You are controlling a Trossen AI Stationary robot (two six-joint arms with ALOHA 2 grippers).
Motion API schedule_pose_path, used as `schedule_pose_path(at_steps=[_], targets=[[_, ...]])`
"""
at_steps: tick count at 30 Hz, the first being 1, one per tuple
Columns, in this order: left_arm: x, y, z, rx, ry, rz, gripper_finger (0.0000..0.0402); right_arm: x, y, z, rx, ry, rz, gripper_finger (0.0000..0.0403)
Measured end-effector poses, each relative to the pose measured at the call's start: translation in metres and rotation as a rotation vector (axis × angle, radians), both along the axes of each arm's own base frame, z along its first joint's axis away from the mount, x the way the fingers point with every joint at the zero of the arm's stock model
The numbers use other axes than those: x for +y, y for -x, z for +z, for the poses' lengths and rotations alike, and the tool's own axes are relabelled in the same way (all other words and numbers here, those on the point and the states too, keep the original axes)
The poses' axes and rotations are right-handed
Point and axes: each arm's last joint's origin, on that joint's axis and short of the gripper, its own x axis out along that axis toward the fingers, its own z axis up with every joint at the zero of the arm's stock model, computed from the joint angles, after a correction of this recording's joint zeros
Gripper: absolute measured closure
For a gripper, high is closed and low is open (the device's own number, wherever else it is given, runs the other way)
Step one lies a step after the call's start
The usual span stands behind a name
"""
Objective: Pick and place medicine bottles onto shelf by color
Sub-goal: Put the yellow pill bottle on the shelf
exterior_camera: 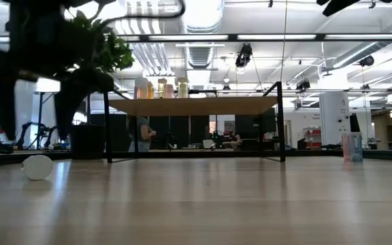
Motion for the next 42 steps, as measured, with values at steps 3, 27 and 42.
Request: schedule_pose_path(at_steps=[3, 27, 42], targets=[[0.002, 0.009, -0.014, 0.054, 0.026, -0.006, 0.0164, 0.003, 0.002, 0.0, -0.007, -0.013, 0.007, 0.0259], [0.004, 0.012, -0.044, -0.034, 0.075, 0.212, 0.0308, 0.007, -0.001, 0.002, -0.084, -0.069, -0.028, 0.0259], [0.024, -0.028, 0.011, -0.244, 0.198, 0.505, 0.0315, 0.041, -0.047, -0.027, -0.308, -0.03, 0.073, 0.0259]])
